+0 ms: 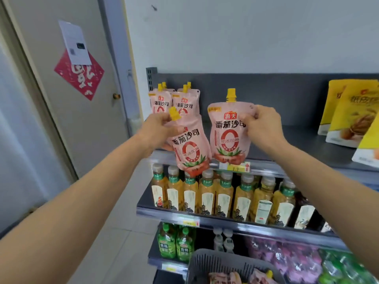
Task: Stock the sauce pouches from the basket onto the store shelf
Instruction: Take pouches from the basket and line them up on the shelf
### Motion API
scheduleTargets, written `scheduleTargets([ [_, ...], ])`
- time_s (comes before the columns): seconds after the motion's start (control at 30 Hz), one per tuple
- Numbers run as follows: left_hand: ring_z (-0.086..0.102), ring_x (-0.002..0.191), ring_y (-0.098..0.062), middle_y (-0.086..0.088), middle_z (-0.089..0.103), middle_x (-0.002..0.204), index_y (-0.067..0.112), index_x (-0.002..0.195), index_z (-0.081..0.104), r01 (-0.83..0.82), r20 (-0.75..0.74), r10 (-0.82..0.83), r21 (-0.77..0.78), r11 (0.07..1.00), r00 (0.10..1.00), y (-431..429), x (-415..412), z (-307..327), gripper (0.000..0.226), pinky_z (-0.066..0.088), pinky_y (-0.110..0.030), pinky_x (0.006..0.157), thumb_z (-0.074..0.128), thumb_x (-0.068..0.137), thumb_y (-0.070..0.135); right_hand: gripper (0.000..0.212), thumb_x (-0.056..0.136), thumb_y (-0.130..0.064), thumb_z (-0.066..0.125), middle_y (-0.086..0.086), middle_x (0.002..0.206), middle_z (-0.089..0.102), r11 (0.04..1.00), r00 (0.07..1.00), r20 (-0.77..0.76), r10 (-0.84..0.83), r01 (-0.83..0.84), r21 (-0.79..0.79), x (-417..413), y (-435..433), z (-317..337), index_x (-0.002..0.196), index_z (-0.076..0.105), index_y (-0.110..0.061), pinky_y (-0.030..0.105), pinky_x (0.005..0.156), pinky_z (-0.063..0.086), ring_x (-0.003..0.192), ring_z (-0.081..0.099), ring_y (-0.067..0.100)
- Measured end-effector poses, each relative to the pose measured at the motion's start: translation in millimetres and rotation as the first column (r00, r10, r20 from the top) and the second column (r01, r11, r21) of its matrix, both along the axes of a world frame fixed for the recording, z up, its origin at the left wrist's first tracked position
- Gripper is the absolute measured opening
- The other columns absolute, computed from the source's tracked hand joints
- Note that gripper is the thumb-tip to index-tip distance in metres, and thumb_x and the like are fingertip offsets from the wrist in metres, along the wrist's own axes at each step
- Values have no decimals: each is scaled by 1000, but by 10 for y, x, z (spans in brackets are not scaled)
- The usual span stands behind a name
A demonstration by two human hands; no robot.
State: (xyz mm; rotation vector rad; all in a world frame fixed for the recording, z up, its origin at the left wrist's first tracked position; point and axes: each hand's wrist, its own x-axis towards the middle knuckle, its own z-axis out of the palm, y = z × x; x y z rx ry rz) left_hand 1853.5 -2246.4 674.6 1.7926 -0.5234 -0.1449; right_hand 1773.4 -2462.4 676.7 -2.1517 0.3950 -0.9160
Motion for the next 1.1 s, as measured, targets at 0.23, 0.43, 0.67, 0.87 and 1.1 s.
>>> scheduleTargets([
  [0.23,67,75,-20,-4,69,85,15,89,62,-47,95,46,4,999,994,289,745,340,12,60,-36,62,66,83,5,25,93,-16,53,18,89,70,999,1000,28,-12,10,54,734,239,198,88,63,6,50,76,56,84,68,34],
  [0.43,66,78,-17,1,67,86,22,82,59,-45,101,38,65,997,994,391,1381,363,19,58,-42,71,66,83,5,28,92,-18,55,17,96,70,995,1000,-13,-1,2,103,1378,356,147,93,63,9,52,79,55,88,67,35],
  [0.67,66,79,-19,0,67,89,21,84,61,-1,46,-4,101,995,999,316,1926,225,23,57,-35,72,67,80,-1,21,91,-15,56,18,96,71,978,997,-63,37,-23,208,1891,345,-63,88,64,3,53,81,55,91,67,35],
  [0.87,66,77,-14,0,66,91,22,85,58,52,18,-53,39,998,998,266,2107,175,26,59,-23,60,69,77,0,19,91,-14,56,16,100,70,958,990,-81,119,-93,270,2119,282,-220,99,63,2,49,83,56,93,66,31],
  [1.1,72,76,-8,7,75,82,20,97,63,187,-68,-187,-8,982,980,312,2108,-92,33,58,-22,61,70,75,-3,32,81,-4,69,1,98,69,859,900,-187,393,-287,425,2006,199,-433,110,58,-10,25,68,55,84,67,14],
])
